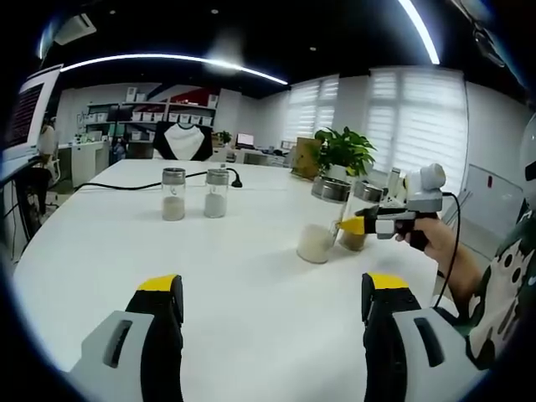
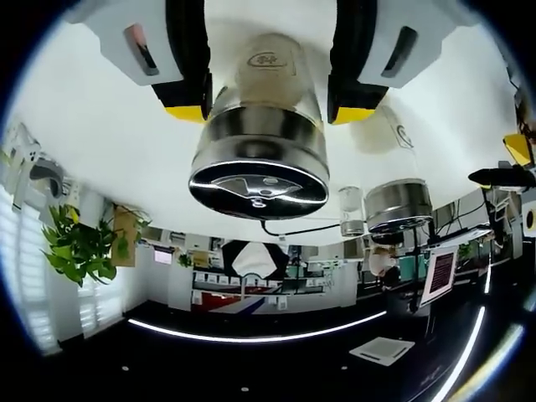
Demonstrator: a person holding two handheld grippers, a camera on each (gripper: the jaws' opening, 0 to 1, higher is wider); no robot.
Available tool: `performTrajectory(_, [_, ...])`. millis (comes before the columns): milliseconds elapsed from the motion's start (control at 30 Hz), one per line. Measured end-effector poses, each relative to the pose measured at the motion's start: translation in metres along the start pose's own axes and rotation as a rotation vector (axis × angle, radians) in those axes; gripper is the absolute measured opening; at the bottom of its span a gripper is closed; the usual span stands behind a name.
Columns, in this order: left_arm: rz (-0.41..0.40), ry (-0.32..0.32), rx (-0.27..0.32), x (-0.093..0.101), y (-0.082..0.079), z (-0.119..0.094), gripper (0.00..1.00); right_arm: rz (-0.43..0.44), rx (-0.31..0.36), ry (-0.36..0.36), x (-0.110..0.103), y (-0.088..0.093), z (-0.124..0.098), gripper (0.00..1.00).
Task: Rotate the seasoning bottle until the label or dispensing opening points toward the visible target arrow and the bottle remains upright within the marked orientation range
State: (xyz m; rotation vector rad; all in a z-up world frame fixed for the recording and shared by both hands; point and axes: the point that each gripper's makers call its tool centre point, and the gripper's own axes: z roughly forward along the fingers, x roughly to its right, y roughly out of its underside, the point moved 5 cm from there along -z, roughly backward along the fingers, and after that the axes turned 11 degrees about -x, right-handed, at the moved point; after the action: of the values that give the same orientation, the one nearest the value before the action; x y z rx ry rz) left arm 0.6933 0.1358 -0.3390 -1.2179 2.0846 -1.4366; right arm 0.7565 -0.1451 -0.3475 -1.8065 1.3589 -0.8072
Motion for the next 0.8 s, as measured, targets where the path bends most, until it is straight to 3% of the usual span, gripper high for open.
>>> performTrajectory(333, [0.008,0.003,0.006,0.0011,-0.0018,-0.0010,0.93,-0.076,0.016,-0.053,0.0049,-0.0032,-0.0077,0.57])
performTrajectory(700, [0.008,-0.006,0.010,-0.0003,-0.0019,-0.0042,0.93,-0.161,0.015,-0.204,0.0067,-0.0016,-0.0058,0.57])
performTrajectory(800, [0.006,-0.003,0.007,0.0003,-0.0008,-0.0035,0.93,-0.117,0.021,-0.292,0.0014,-0.0024,-0.0068,0.56])
